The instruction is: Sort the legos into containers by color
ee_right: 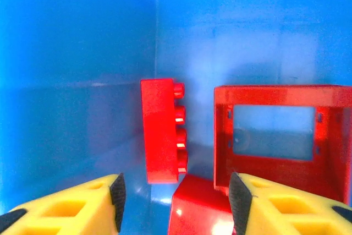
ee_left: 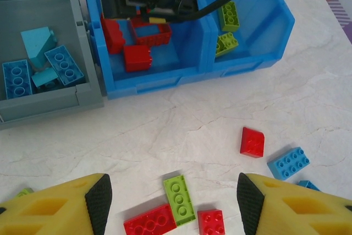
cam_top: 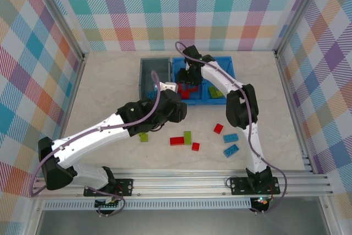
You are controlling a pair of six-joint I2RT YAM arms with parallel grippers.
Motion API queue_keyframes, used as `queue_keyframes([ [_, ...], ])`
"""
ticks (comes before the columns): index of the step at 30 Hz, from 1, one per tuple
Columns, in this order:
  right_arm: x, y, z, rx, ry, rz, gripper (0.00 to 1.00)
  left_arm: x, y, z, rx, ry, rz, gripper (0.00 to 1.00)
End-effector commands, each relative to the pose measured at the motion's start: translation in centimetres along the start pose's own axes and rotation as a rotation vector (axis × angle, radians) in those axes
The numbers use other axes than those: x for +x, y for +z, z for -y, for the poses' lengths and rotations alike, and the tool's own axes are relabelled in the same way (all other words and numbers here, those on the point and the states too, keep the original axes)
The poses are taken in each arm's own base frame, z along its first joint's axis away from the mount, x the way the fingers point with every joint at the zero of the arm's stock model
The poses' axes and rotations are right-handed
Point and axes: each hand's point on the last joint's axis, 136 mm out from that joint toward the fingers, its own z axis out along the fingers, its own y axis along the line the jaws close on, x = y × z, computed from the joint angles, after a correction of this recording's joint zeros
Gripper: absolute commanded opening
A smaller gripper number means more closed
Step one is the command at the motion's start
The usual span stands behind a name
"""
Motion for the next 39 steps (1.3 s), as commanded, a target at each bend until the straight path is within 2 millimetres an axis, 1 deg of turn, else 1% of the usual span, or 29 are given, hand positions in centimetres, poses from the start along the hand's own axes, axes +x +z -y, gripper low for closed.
queue_keyframes([
  [1, -2.9, -9.2, -2.4, -0.061, -0.037, 0.175, 0.51, 0.9, 0.4, 0.8, 0.017, 0.026, -0.010, 0.63],
  [4, -2.6, -14.6, -1.9, -0.041, -0.042, 0.266, 0.49, 2.2, 1.2, 3.0, 0.099, 0.085, -0.067, 0.63],
  [6, -1.4, -18.1, -0.6, 0.000, -0.031, 0.314, 0.49, 3.5, 1.8, 5.2, 0.167, 0.163, -0.109, 0.64],
  [8, 0.7, -21.9, 1.2, 0.036, -0.008, 0.361, 0.50, 5.3, 2.8, 7.8, 0.235, 0.267, -0.166, 0.64],
  [9, 1.9, -23.0, 2.0, 0.050, 0.004, 0.370, 0.51, 6.2, 3.2, 9.0, 0.262, 0.308, -0.195, 0.65],
  [11, 4.7, -26.0, 3.8, 0.070, 0.034, 0.399, 0.54, 8.8, 4.5, 11.4, 0.305, 0.400, -0.265, 0.65],
  [12, 6.0, -27.1, 4.6, 0.081, 0.048, 0.405, 0.56, 10.0, 5.1, 12.3, 0.315, 0.437, -0.291, 0.66],
  [13, 7.4, -28.5, 5.5, 0.090, 0.066, 0.417, 0.58, 11.3, 5.7, 13.2, 0.318, 0.476, -0.316, 0.66],
  [14, 8.8, -30.0, 6.3, 0.093, 0.081, 0.435, 0.60, 12.6, 6.4, 14.0, 0.313, 0.513, -0.336, 0.67],
  [15, 9.9, -31.1, 6.8, 0.090, 0.091, 0.448, 0.62, 13.8, 7.0, 14.6, 0.302, 0.544, -0.353, 0.68],
  [17, 12.5, -33.9, 7.8, 0.058, 0.118, 0.495, 0.65, 16.2, 8.2, 16.2, 0.281, 0.612, -0.372, 0.69],
  [20, 15.6, -37.2, 8.5, -0.020, 0.149, 0.566, 0.71, 18.7, 10.0, 17.8, 0.245, 0.657, -0.390, 0.71],
  [23, 17.9, -39.7, 8.8, -0.101, 0.145, 0.629, 0.76, 20.2, 12.1, 18.7, 0.204, 0.668, -0.396, 0.73],
  [26, 19.5, -41.5, 9.2, -0.131, 0.141, 0.662, 0.79, 21.2, 13.8, 19.1, 0.176, 0.682, -0.412, 0.76],
  [28, 20.1, -42.3, 9.4, -0.137, 0.141, 0.668, 0.79, 21.8, 14.8, 19.4, 0.169, 0.697, -0.426, 0.77],
  [32, 20.5, -43.0, 9.4, -0.137, 0.132, 0.666, 0.79, 22.5, 16.7, 19.7, 0.133, 0.728, -0.435, 0.76],
  [35, 20.5, -43.0, 9.1, -0.155, 0.127, 0.663, 0.79, 22.2, 18.0, 19.5, 0.093, 0.739, -0.418, 0.75],
  [39, 20.5, -42.6, 9.1, -0.151, 0.126, 0.652, 0.78, 22.2, 18.7, 19.3, 0.089, 0.730, -0.417, 0.72],
])
